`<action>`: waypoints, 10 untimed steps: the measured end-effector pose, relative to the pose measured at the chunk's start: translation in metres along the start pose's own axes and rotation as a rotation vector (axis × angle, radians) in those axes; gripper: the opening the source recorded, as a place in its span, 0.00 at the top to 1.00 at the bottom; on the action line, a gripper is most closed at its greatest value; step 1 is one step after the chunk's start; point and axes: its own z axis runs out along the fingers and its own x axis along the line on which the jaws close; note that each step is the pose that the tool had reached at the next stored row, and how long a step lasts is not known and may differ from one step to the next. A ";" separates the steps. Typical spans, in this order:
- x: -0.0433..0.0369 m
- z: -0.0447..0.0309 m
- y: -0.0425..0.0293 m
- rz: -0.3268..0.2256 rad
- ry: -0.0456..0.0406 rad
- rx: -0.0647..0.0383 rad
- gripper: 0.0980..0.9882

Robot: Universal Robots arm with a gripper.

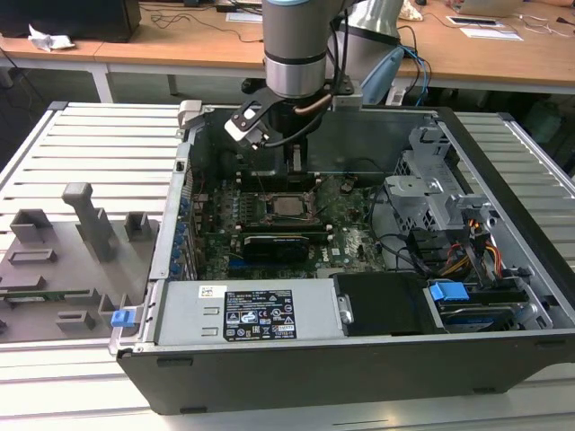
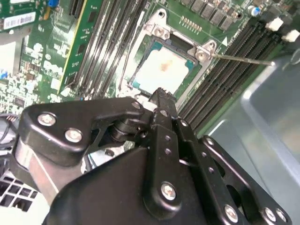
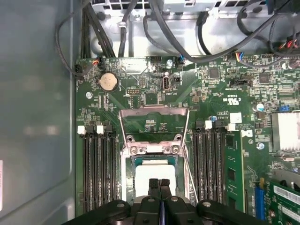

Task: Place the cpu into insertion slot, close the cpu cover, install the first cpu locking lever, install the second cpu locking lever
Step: 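Close the cpu cover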

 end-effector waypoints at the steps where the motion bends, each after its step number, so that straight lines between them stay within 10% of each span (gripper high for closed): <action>1: -0.0005 -0.0001 -0.0006 0.000 0.0000 0.000 0.99; 6: -0.0026 0.0000 -0.0003 0.000 -0.0005 0.008 0.99; 10: -0.0023 -0.0022 0.0085 0.001 -0.0022 0.051 0.99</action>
